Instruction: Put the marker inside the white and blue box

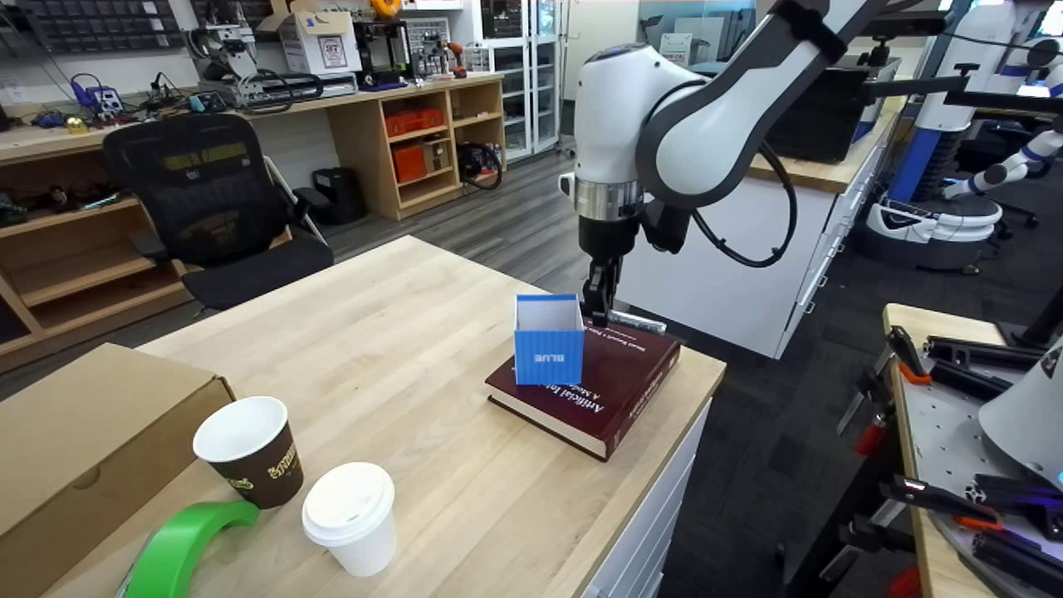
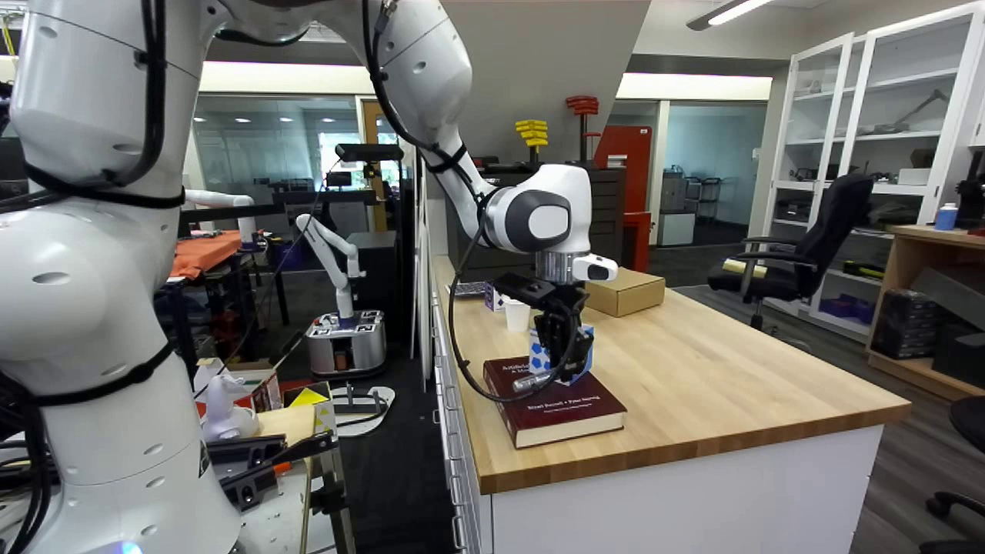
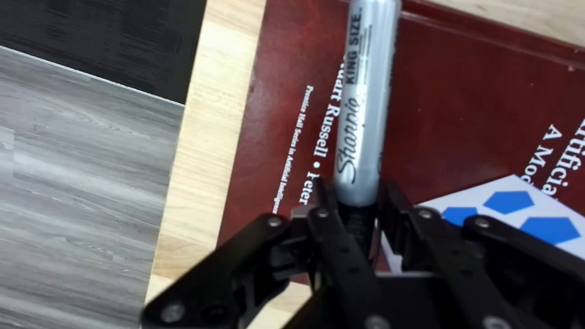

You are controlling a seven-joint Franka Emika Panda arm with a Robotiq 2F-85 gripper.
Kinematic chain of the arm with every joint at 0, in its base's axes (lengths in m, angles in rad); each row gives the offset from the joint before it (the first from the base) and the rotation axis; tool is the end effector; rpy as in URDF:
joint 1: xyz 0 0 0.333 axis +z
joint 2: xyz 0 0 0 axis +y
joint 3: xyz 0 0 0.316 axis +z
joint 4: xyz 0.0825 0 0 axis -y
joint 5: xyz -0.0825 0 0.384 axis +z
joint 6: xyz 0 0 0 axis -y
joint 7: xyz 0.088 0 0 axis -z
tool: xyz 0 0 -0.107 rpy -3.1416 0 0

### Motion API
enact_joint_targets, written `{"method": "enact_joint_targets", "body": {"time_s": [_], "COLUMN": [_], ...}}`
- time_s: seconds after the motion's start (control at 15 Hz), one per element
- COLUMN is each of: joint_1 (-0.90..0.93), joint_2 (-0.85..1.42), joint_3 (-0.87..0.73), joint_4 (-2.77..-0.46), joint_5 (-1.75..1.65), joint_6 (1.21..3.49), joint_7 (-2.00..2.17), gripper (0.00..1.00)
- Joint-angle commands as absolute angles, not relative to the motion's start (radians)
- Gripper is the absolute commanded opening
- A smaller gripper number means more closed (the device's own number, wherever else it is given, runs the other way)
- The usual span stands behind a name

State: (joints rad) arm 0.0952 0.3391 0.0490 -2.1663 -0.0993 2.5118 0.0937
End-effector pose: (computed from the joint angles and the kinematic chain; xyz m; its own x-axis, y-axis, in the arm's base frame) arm 0.5601 0.0821 0.2375 0.9918 0.1276 0.0097 0.1271 -0.9910 0.0420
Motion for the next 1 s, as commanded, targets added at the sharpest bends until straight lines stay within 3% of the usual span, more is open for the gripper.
{"method": "enact_joint_targets", "body": {"time_s": [0.0,0.93], "joint_1": [0.103,0.129], "joint_2": [0.230,0.080], "joint_3": [0.020,0.020], "joint_4": [-2.245,-2.161], "joint_5": [-0.129,-0.356], "joint_6": [2.526,2.502], "joint_7": [0.129,0.339], "gripper": [0.07,0.07]}}
